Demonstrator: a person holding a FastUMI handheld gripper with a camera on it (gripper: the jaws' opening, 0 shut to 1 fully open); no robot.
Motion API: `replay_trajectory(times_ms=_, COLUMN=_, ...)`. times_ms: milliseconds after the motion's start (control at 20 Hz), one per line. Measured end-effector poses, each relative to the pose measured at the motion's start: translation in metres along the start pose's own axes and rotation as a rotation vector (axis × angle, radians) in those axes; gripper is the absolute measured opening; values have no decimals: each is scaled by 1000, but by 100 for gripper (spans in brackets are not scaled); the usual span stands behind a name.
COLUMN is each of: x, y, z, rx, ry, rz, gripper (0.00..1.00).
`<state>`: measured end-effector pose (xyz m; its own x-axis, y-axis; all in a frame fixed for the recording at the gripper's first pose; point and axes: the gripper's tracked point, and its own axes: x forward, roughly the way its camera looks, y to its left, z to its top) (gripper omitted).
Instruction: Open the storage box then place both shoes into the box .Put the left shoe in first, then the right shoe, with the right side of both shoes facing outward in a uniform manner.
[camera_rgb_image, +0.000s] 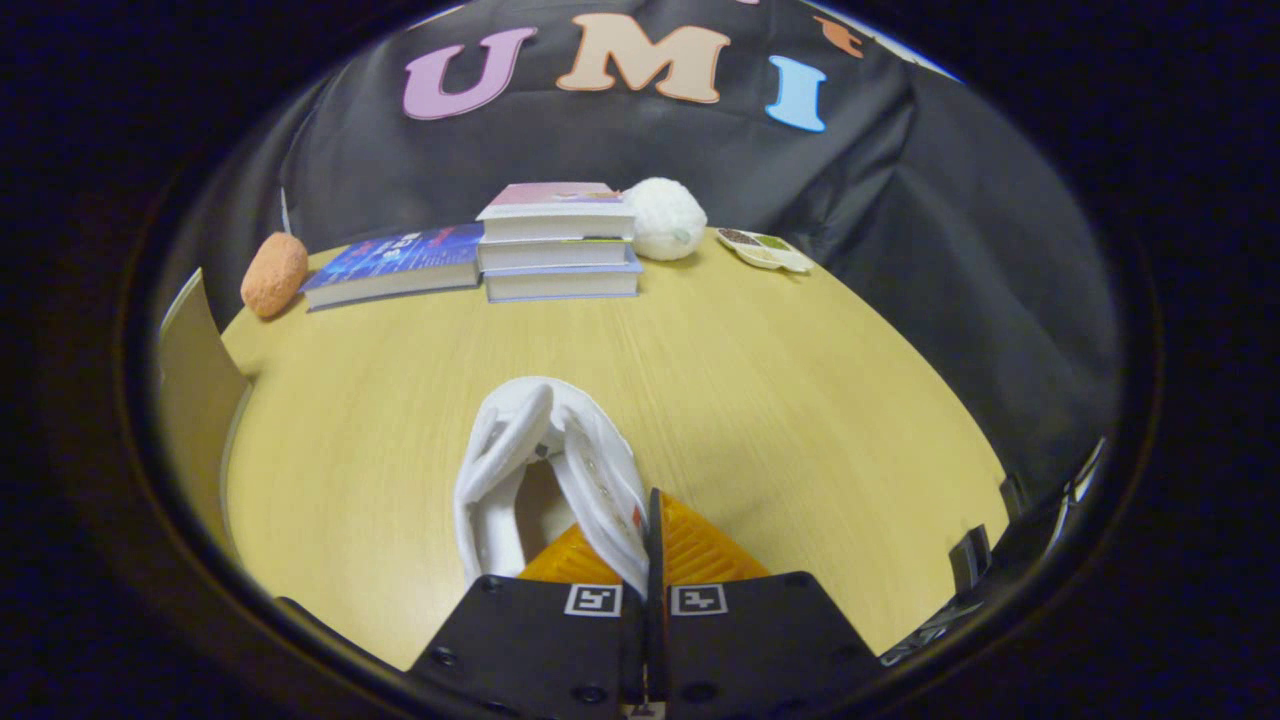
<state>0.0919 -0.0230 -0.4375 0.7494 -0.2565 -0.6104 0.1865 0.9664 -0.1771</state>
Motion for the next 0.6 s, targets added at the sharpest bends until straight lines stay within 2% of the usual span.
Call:
replay_trajectory(times_ms=200, x=-29, y=15, z=28, rx=-90, ry=-57, rz=-73, gripper=4)
replay_trajectory(times_ms=450, x=-89, y=22, z=92, rx=-161, ry=-175, rz=-197, gripper=4)
replay_trajectory(times_ms=600, x=-129, y=43, z=135, rx=-152, ry=-265, rz=-200, gripper=4)
